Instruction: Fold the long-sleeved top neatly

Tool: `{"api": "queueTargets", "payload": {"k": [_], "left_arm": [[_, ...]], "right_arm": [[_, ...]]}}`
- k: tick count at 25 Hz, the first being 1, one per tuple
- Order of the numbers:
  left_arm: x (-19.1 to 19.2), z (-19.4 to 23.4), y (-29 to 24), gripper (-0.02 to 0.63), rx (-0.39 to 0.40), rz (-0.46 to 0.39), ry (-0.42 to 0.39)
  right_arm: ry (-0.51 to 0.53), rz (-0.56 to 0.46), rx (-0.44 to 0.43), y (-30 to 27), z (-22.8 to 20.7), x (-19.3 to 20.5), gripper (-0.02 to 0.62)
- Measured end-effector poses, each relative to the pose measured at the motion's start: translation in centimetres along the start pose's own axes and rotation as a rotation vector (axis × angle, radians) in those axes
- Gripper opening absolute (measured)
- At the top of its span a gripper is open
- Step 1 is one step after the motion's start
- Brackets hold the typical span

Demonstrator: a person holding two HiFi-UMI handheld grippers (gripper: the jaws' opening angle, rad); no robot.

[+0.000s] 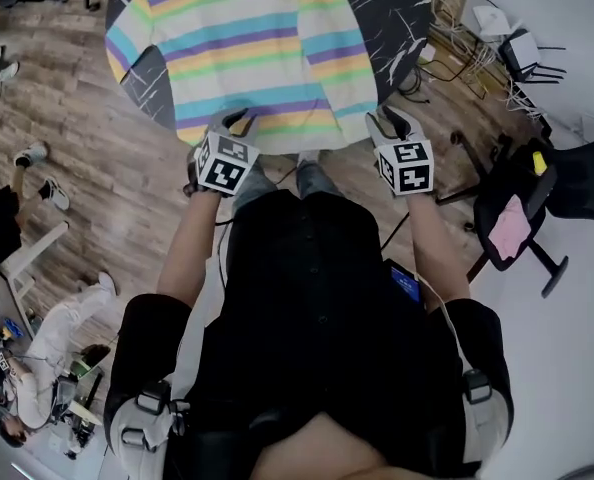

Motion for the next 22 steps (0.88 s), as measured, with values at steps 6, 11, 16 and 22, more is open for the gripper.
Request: {"api": "queueTargets", "payload": {"k": [6, 11, 16, 22], "left_arm": [[-2.3, -2.0, -0.3, 0.081, 0.001, -0.002, -0.029], [-2.4, -2.4, 0.3, 0.081, 0.02, -0.012, -0.035], [-1.8, -0.9, 1.0, 0.081, 0.052, -0.023, -0.037], [-2.0, 1.4, 1.3, 0.081, 0.068, -0.038, -0.072]], "right_arm": [[-0.13, -0.001, -0.094, -1.2, -1.1, 0.5, 0.166], [-0.163, 0.029, -0.129, -2.4, -0.6, 0.1, 0.151], [-0.095, 0.065, -0.037, -2.3, -0.3, -1.4, 0.043], [-0.063, 0.092, 0.112, -1.4, -3.3, -3.0, 0.041]]}}
Point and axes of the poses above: the fingertips, and each gripper's own axes: y backward along the fingers, z to its left, x out of its underside, the point moved 2 cm from there along y, backward along the fingers, and after that the axes turned 14 degrees about z, right-handed, at the moved point
